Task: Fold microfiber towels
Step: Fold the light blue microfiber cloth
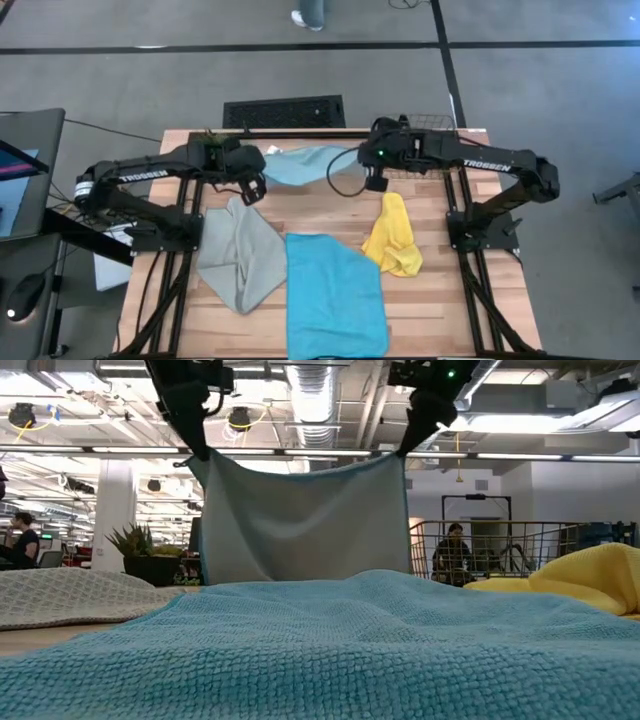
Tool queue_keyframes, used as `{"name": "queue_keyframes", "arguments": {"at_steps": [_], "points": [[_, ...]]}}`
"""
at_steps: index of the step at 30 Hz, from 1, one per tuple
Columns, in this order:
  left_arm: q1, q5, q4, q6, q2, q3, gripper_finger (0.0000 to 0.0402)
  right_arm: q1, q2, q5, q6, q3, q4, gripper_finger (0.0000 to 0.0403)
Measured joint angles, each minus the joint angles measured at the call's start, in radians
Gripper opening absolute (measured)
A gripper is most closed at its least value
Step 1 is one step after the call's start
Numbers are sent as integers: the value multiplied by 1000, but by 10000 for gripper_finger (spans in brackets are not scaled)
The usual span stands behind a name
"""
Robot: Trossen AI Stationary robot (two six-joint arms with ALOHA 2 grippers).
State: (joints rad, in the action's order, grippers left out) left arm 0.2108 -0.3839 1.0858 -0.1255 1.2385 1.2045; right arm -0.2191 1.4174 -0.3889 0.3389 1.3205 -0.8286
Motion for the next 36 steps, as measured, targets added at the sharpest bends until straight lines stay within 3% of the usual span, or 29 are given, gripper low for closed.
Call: {"name": "queue_keyframes", "arguments": {"at_steps": [14, 36], "points": [[-200, 166, 110, -221, 0, 0, 0, 131, 0, 51, -187, -54, -121, 2], [-439, 238, 44, -600, 1, -145, 0, 311, 0, 86, -414, -213, -82, 2]]}}
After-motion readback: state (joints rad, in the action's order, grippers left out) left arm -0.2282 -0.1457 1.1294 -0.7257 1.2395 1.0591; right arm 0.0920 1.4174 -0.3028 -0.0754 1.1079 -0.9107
